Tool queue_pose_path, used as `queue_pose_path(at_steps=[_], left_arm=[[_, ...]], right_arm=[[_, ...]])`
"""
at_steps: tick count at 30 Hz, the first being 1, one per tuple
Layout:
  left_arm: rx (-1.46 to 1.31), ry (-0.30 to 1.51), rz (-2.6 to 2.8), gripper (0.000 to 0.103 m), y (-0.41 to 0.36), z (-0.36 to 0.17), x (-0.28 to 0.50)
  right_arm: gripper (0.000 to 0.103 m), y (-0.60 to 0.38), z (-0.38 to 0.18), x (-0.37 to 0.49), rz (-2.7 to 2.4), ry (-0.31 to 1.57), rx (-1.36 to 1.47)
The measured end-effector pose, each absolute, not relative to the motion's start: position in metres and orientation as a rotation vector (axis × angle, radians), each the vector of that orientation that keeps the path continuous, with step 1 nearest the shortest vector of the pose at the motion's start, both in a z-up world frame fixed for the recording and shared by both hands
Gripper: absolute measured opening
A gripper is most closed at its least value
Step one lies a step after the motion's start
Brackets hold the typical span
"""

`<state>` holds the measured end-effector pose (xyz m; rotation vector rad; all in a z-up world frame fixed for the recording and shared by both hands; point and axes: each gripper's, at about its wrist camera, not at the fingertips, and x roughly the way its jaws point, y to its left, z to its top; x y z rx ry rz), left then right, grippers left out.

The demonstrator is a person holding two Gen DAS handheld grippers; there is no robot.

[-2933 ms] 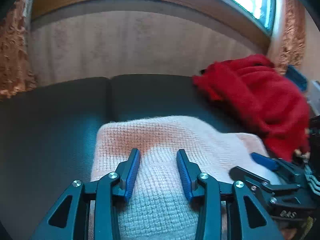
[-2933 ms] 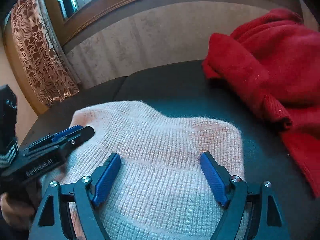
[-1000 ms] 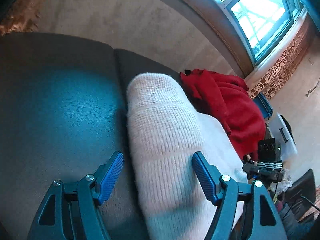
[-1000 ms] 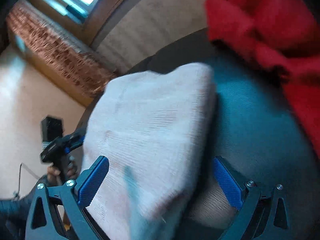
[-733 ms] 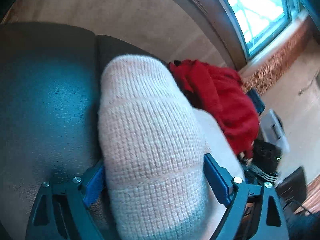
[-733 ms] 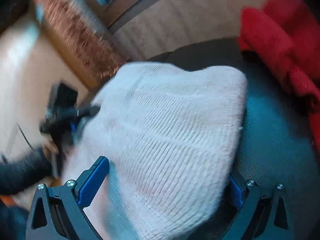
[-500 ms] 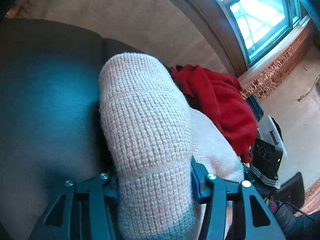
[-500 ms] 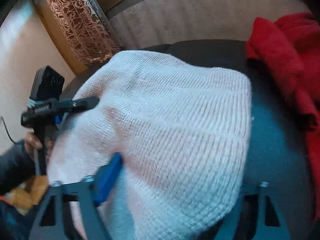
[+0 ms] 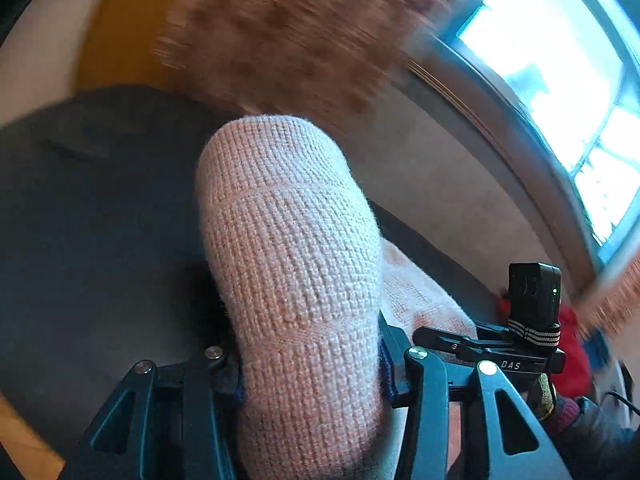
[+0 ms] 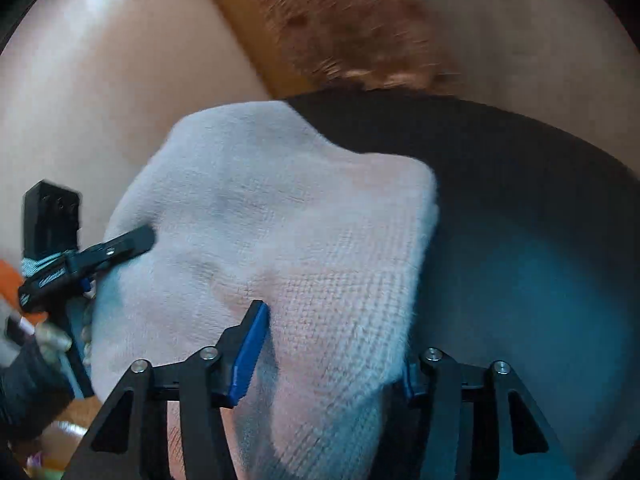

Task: Fold clothes
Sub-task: 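Grasp the rolled sweater end with the left gripper and lift it, then lay the sweater down on the bench and open the left gripper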

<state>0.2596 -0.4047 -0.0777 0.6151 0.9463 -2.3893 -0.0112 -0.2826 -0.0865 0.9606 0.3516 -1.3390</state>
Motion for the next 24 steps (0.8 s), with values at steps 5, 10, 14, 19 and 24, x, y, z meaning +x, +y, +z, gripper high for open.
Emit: queue_pose_path(at_steps=[5, 10, 14, 19, 24], left_arm=[[0.565, 0.959, -2.155, 0.047, -0.476, -0.091, 0.325], [0.611, 1.088, -2.075, 0.056, -0.507, -0.111, 0.366], [0.690, 1.012, -2.045, 0.059, -0.497, -0.095, 0.371], [0.729, 0.967, -1.979, 0.061, -0.497, -0.083, 0.387], [0.758, 0.995, -2.000, 0.063, -0.519, -0.080, 0.367]], right_arm=[[0.054, -0.409, -0.103, 0.042, -1.241, 0.447, 0.937], [0.077, -0.456, -0.113, 0.061, -1.213, 0.481, 0.930], [0.085, -0.450, -0.087, 0.069, -1.274, 0.597, 0.782], [0.085, -0.425, -0.026, 0.099, -1.227, 0.586, 0.475], [0.084, -0.432, -0.046, 0.149, -1.018, 0.698, 0.470]])
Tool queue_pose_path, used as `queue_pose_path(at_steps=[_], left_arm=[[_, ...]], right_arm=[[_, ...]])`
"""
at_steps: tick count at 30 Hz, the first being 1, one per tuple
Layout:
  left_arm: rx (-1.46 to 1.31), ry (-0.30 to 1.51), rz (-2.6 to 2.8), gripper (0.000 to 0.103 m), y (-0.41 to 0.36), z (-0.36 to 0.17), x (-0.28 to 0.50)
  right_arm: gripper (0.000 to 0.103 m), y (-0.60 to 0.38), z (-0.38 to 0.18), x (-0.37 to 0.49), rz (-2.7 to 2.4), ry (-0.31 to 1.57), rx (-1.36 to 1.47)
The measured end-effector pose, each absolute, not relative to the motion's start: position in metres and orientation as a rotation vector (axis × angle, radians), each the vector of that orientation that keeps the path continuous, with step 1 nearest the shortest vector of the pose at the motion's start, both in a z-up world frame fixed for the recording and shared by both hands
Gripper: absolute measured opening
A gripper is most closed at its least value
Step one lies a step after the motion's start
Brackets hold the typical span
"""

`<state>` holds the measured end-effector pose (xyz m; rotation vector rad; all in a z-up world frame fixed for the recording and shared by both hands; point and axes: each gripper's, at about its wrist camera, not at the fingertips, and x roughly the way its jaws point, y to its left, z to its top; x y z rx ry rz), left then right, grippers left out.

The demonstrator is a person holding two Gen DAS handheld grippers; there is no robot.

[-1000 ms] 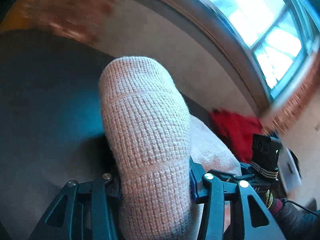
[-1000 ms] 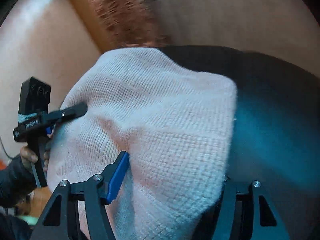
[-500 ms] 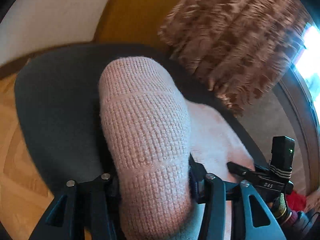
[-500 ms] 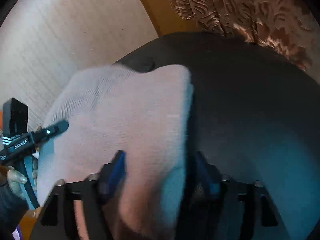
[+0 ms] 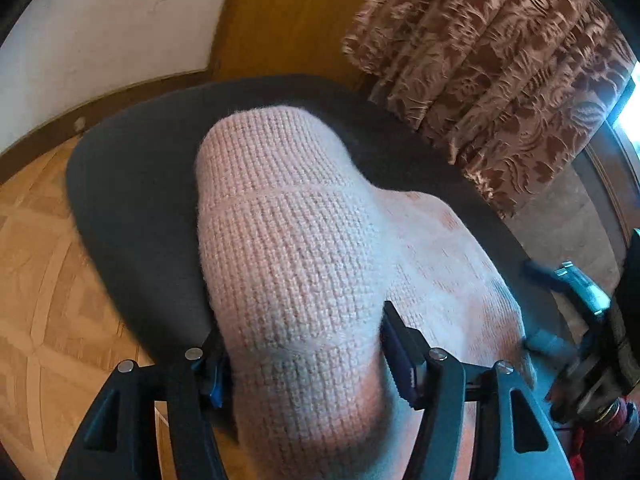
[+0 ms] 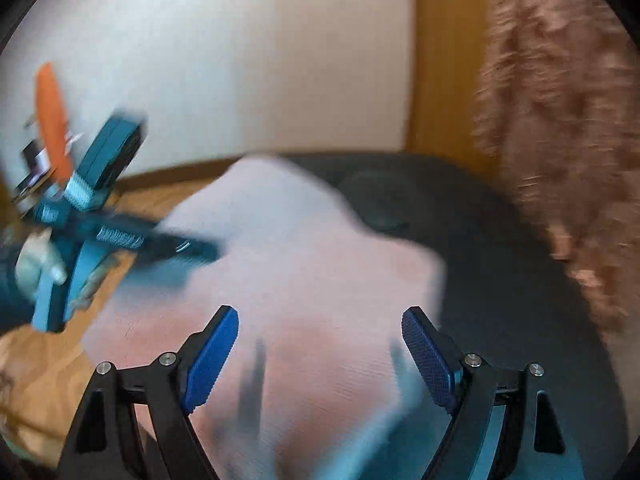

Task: Fold clothes

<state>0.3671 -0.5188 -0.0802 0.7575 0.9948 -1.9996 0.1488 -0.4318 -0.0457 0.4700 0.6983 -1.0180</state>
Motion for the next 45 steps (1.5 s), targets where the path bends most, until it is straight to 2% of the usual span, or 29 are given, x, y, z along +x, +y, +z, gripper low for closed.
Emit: queue_pose_path(at_steps=[2, 6, 11, 14, 16, 21, 24, 30, 35, 40, 45], left_arm=[[0.767, 1.028, -2.007, 0.063, -0.526, -0.076, 0.367], [0.743, 1.027, -1.999, 0.068, -0.530, -0.067, 0.383], [0.629, 0.779, -1.990, 0.066, -0.503, -0.030, 0.394], [0.632, 0.668, -2.094, 0.066, -0.489, -0.020, 0.367], [0.670, 0.635, -2.144, 0.066, -0.491, -0.025, 0.339], [0.773, 0.660, -2.107, 0.065, -0.514, -0.075, 0.291], [0.709, 0.554, -2.069, 0.067, -0.507, -0.089, 0.285], [0.734, 0.531, -2.033, 0.069, -0.509, -0.081, 0.284], [0.686, 0.497, -1.916, 0.067, -0.478, -0.040, 0.302], [0.613, 0.451, -1.805, 0.074, -0.428, -0.009, 0.334], [0.602, 0.360, -1.694, 0.074, -0.374, 0.009, 0.359]], right_arm=[[0.084, -0.440, -0.078, 0.162, -1.002, 0.838, 0.528], [0.086, -0.427, -0.098, 0.146, -1.029, 0.852, 0.541], [0.088, -0.420, -0.099, 0.143, -1.063, 0.877, 0.562], [0.091, -0.412, -0.101, 0.136, -1.087, 0.864, 0.598], [0.097, -0.404, -0.104, 0.127, -1.101, 0.847, 0.630], [0.103, -0.380, -0.113, 0.099, -1.133, 0.813, 0.696], [0.103, -0.368, -0.116, 0.089, -1.157, 0.792, 0.690], [0.103, -0.356, -0.115, 0.084, -1.184, 0.795, 0.698], [0.103, -0.336, -0.090, 0.081, -1.258, 0.808, 0.713], [0.103, -0.296, -0.033, 0.088, -1.374, 0.724, 0.575], [0.103, -0.313, -0.002, 0.129, -1.439, 0.616, 0.598]])
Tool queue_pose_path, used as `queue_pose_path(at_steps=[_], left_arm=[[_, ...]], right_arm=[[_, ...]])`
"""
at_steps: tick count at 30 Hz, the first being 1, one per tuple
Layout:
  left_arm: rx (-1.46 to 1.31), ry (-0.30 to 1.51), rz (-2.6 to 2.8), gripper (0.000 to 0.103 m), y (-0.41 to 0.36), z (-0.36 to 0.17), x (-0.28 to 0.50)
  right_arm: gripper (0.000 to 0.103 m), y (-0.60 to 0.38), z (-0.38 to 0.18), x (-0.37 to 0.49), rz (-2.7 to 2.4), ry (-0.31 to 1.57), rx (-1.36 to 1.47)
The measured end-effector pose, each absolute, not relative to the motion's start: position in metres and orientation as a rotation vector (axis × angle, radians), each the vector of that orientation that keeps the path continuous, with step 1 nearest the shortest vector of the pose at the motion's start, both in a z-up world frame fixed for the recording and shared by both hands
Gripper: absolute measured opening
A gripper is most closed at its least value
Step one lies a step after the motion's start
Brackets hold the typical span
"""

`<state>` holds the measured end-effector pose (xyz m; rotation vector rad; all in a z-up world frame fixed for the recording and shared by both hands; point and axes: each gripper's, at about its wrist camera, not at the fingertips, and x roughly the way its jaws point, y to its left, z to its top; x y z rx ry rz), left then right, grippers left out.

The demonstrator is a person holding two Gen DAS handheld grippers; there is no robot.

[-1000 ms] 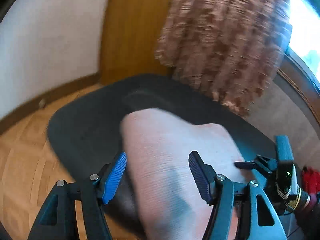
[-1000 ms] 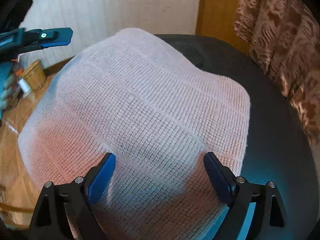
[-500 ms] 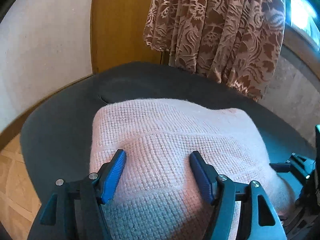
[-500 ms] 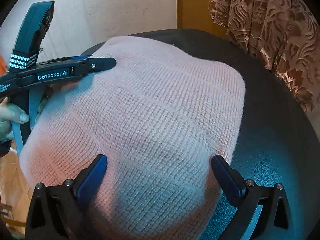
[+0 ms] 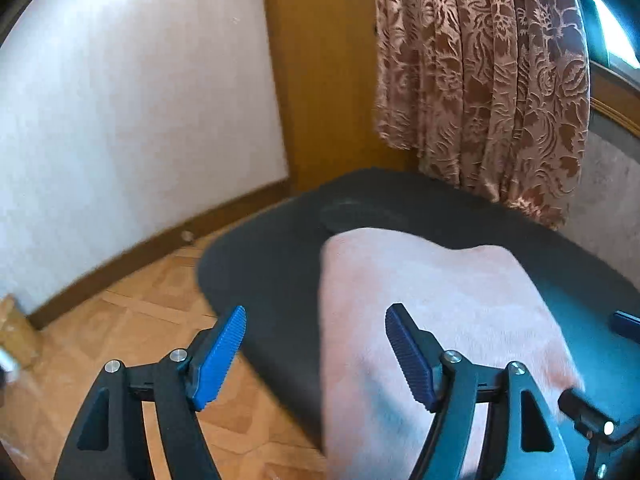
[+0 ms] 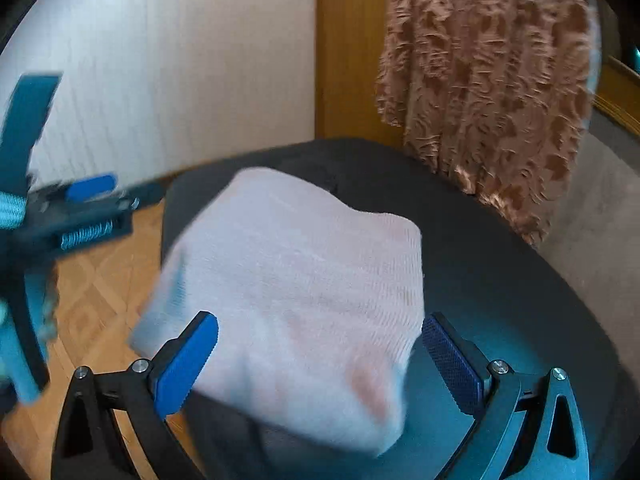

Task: Fold clothes

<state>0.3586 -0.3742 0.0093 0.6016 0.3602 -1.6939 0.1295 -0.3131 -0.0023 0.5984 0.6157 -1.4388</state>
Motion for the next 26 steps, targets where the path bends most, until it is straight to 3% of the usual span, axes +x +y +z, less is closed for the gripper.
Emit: queue_pose_path(at_steps=[6, 15, 17, 19, 26], left_arm=[[0.578, 0.223, -1.702, 0.074, -0.312, 0.033, 0.380], [0.504, 0.364, -1.759, 0.073, -0.280, 0.056, 0.409], [0.497, 0.403, -1.772, 0.063, -0.279, 0.054, 0.410], [0.484, 0.439, -1.791, 0.060, -0.276, 0.051, 0.411], [0.507, 0.393, -1.757, 0.060, -0.258, 0.041, 0.405]], right_arm=[[0.103, -0.269, -0.006, 0.169, -1.516, 0.597, 0.713], [0.103, -0.235, 0.025, 0.206, -1.477, 0.620, 0.558], [0.103, -0.226, 0.030, 0.215, -1.476, 0.626, 0.530], [0.103, -0.220, 0.033, 0.219, -1.473, 0.627, 0.515], [0.103, -0.202, 0.039, 0.226, -1.522, 0.643, 0.476]])
